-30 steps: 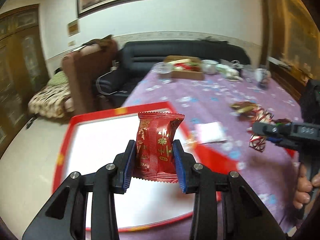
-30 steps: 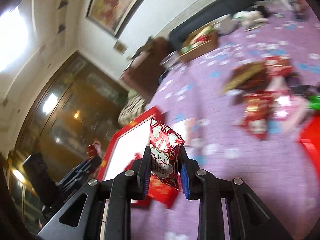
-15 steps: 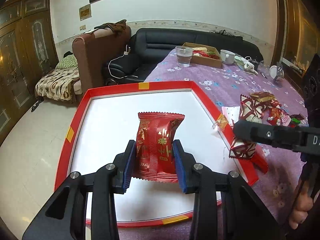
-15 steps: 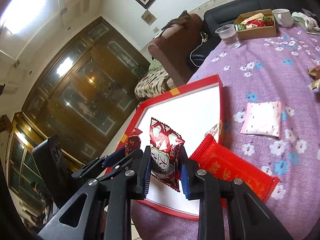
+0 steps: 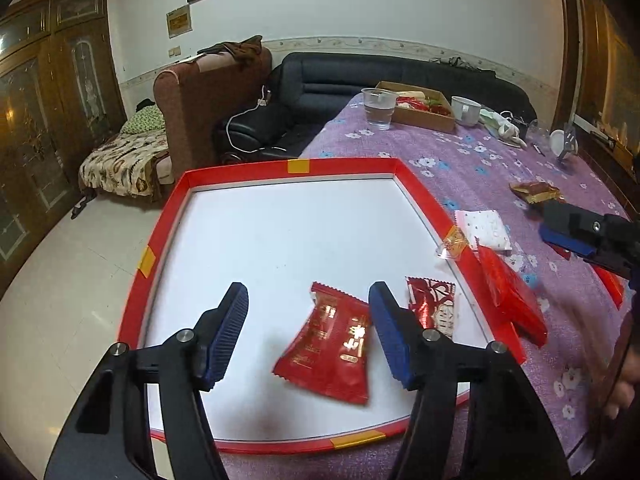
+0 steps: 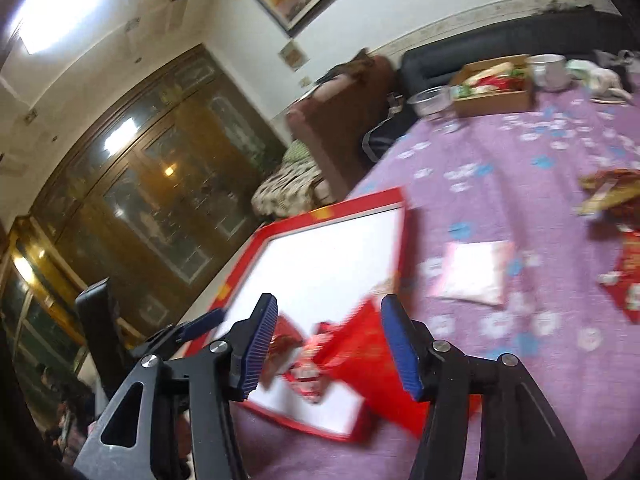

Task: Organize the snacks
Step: 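Carry both packets over the white tray and open both grippers to drop them, then grasp the large red rectangular packet with the right gripper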

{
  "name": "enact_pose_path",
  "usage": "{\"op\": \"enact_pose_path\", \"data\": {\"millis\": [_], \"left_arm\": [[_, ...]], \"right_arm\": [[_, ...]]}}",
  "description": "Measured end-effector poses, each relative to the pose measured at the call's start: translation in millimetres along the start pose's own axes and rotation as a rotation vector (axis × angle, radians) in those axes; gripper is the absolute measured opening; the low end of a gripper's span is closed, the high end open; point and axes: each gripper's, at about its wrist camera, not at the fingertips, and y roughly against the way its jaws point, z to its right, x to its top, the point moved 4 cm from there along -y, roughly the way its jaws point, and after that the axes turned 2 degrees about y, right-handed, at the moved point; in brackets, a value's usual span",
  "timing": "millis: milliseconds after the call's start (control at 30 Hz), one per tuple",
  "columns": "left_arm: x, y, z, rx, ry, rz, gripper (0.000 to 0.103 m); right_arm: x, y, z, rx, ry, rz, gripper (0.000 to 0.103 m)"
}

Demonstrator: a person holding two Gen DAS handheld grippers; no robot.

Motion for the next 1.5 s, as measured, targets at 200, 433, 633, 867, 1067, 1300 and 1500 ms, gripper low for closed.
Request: {"op": "enact_pose_path", "data": {"millis": [200, 433, 633, 867, 1067, 1300, 1500], "left_arm": [[0, 4, 23, -0.078, -0.055, -0.006, 0.062], [-5, 6, 57, -0.131, -0.143, -0.014, 0.062], [-5, 7, 67, -0.156, -0.152, -0.037, 0.063], [-1, 8, 79, -0.172, -0.163, -0.054, 0.076], [3, 3, 97, -0.222, -0.175, -0.089, 0.076], [2, -13, 108, -0.257, -0.181, -0.141, 0.076], [2, -10, 135, -0.337, -0.235, -0.147, 0.062]], "right_arm": [[3, 46, 62, -0.128, -0.106, 0.070, 0.057], [1, 113, 122, -0.284, -0.171, 0.151, 0.064], [-11, 157, 162, -0.425, -0.193, 0.135, 0.070], [-25, 155, 186, -0.550, -0.084, -0.060, 0.075], [-34, 130, 183, -0.581, 0.001, -0.162, 0.076], [-37, 106, 162, -0.658, 0.162, -0.200, 0.047], [-33, 106, 163, -0.493, 0.091, -0.157, 0.047]]}}
